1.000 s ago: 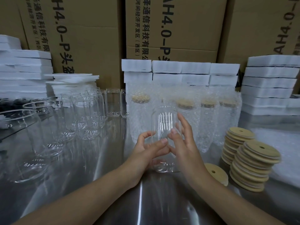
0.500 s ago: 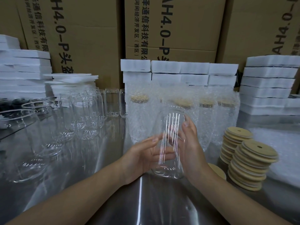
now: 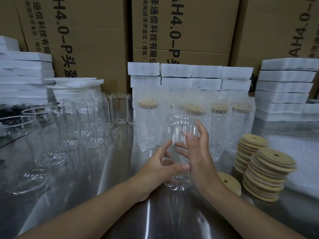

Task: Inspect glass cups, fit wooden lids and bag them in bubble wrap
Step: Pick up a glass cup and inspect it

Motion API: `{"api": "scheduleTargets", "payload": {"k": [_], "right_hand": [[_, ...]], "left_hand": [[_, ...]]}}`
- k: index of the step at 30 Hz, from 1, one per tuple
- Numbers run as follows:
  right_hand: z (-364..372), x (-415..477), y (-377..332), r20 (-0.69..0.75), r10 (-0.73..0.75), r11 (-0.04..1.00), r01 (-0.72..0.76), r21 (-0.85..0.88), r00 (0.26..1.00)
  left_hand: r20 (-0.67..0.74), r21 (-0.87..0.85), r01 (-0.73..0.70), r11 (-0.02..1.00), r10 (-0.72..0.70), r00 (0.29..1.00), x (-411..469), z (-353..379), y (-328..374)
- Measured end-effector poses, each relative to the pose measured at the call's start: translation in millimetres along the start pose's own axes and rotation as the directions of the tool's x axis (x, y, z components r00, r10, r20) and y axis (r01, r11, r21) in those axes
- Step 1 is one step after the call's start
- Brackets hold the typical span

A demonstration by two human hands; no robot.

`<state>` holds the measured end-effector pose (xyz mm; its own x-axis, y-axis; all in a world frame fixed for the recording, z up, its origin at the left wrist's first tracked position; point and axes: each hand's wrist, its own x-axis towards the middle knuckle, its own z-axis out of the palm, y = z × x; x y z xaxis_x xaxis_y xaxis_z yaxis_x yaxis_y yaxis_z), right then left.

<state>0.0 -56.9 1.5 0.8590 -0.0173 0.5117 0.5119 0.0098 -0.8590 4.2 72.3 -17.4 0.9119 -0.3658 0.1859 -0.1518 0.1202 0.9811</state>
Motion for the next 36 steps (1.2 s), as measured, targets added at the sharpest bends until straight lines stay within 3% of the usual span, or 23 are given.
{"api": "scheduleTargets", "payload": {"k": [8,12,25,29,36], "right_hand": [[-2,2,-1,-0.025,-0.029,0.996,0.031,0.081,0.999],[-4,4,0,-0.035,-0.035,0.985,0.041,0.169,0.999],[-10,11,1,-0.001,0.093,0.938,-0.087,0.336,0.996],[-9,6,1,0.020,0.122,0.960,-0.123,0.251,0.992],[2,-2,-7,-0.040,0.042,0.992,-0.037,0.116,0.998]], "left_hand": [[-0.098,0.024,-0.072,0.997,0.074,0.992,3,-1,1],[-0.050,-0.019,-0.093,0.995,0.092,0.994,5,-7,3],[0.218,-0.186,0.138,0.973,-0.096,0.971,7,-14,12],[0.271,-0.199,0.168,0.965,-0.110,0.956,5,-9,14],[0.144,-0.070,0.072,0.995,-0.061,0.988,-1,0,8]]}}
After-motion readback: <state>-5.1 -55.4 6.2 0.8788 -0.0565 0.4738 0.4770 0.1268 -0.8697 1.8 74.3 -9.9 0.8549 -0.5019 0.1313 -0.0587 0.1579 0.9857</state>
